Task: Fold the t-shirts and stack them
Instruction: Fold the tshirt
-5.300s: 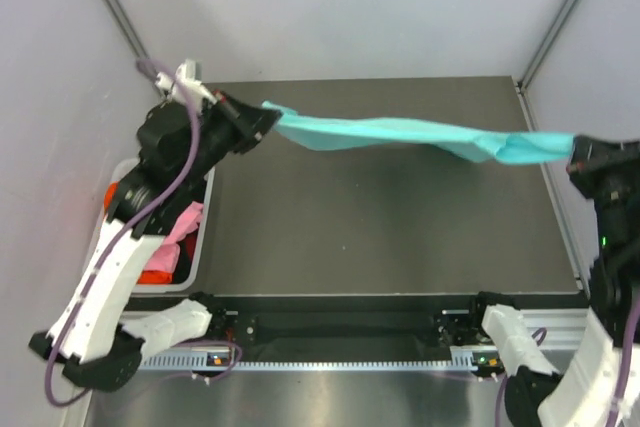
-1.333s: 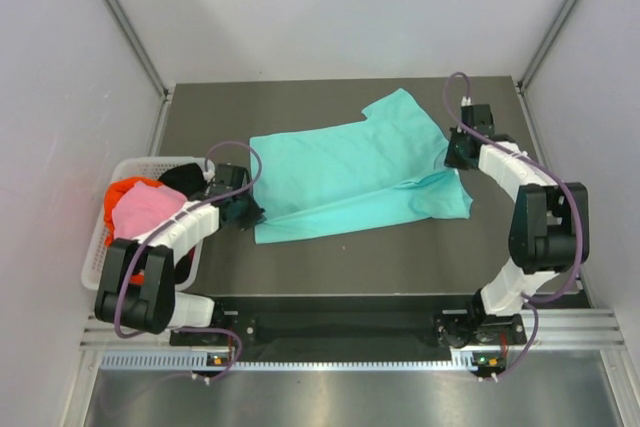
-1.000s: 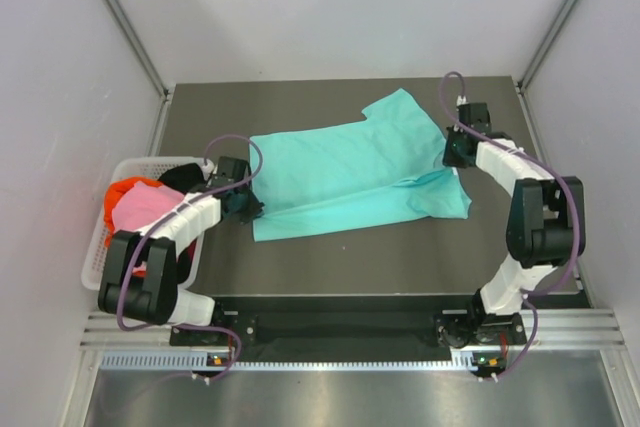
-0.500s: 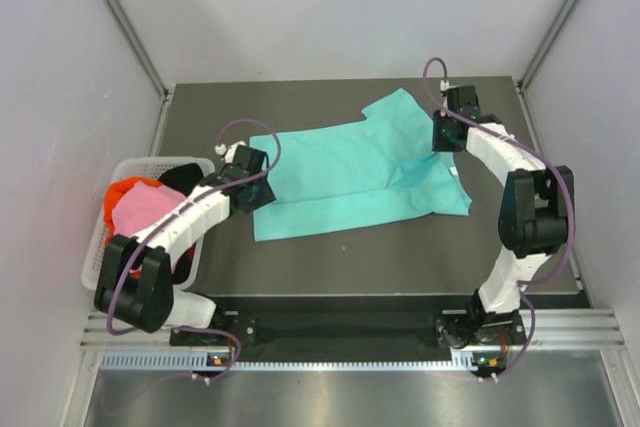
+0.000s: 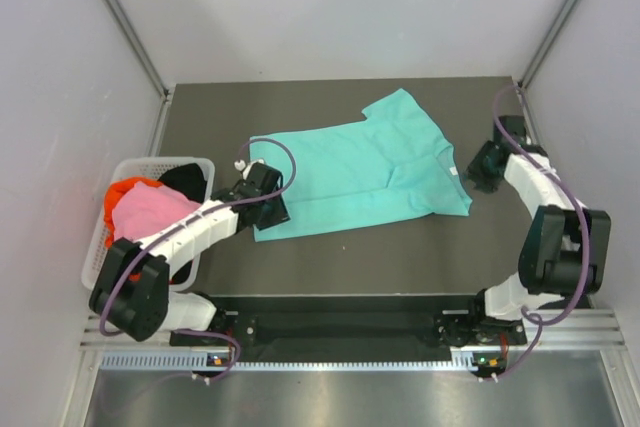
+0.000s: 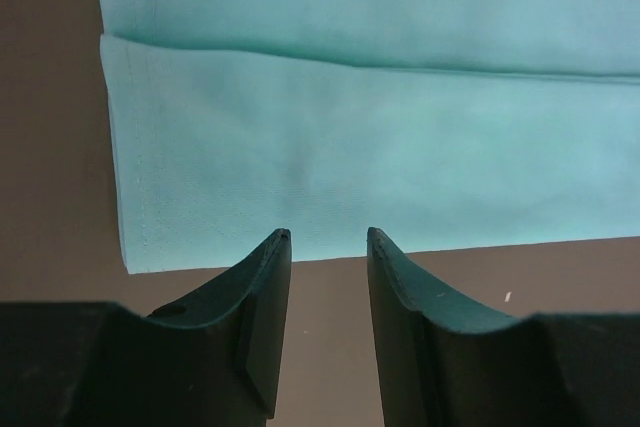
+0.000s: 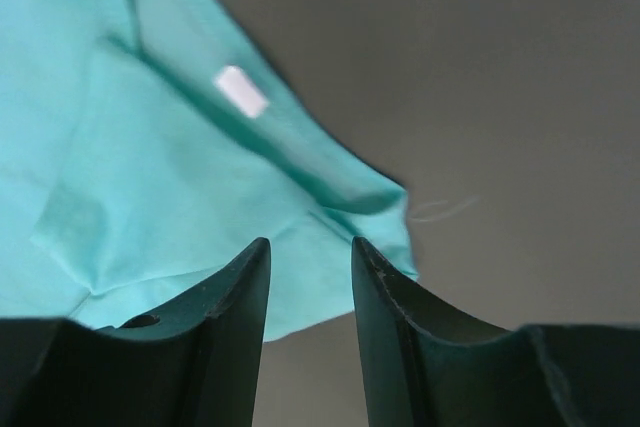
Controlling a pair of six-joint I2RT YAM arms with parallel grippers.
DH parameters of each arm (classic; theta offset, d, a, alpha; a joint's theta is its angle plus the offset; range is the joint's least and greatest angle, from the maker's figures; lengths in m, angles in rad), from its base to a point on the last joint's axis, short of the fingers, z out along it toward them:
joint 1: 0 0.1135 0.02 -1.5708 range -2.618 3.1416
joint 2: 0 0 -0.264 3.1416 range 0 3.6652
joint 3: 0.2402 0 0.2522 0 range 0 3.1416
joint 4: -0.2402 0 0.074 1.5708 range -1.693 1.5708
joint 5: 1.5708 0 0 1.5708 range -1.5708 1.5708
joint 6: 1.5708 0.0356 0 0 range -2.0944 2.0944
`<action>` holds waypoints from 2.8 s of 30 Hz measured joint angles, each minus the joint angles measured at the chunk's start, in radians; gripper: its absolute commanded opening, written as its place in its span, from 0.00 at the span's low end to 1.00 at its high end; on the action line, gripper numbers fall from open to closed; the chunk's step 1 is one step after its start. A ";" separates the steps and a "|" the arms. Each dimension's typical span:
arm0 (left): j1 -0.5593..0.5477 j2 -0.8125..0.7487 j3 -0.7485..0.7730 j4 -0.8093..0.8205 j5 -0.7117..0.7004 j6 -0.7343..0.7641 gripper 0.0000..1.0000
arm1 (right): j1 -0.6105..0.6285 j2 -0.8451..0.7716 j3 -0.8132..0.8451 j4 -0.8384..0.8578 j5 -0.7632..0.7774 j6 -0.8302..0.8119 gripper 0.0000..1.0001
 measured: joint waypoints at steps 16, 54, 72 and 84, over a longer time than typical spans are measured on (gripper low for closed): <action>0.000 0.163 -0.016 0.021 -0.048 -0.006 0.37 | -0.111 -0.100 -0.297 0.086 -0.074 0.256 0.37; 0.000 0.121 0.078 -0.152 -0.177 -0.002 0.41 | -0.123 -0.191 -0.307 0.012 0.143 0.098 0.29; 0.353 0.444 0.655 -0.031 0.145 0.241 0.50 | 0.019 0.235 0.252 0.323 -0.291 -0.182 0.56; 0.361 0.753 0.869 -0.009 0.108 0.304 0.51 | 0.019 0.735 0.747 0.458 -0.429 -0.186 0.57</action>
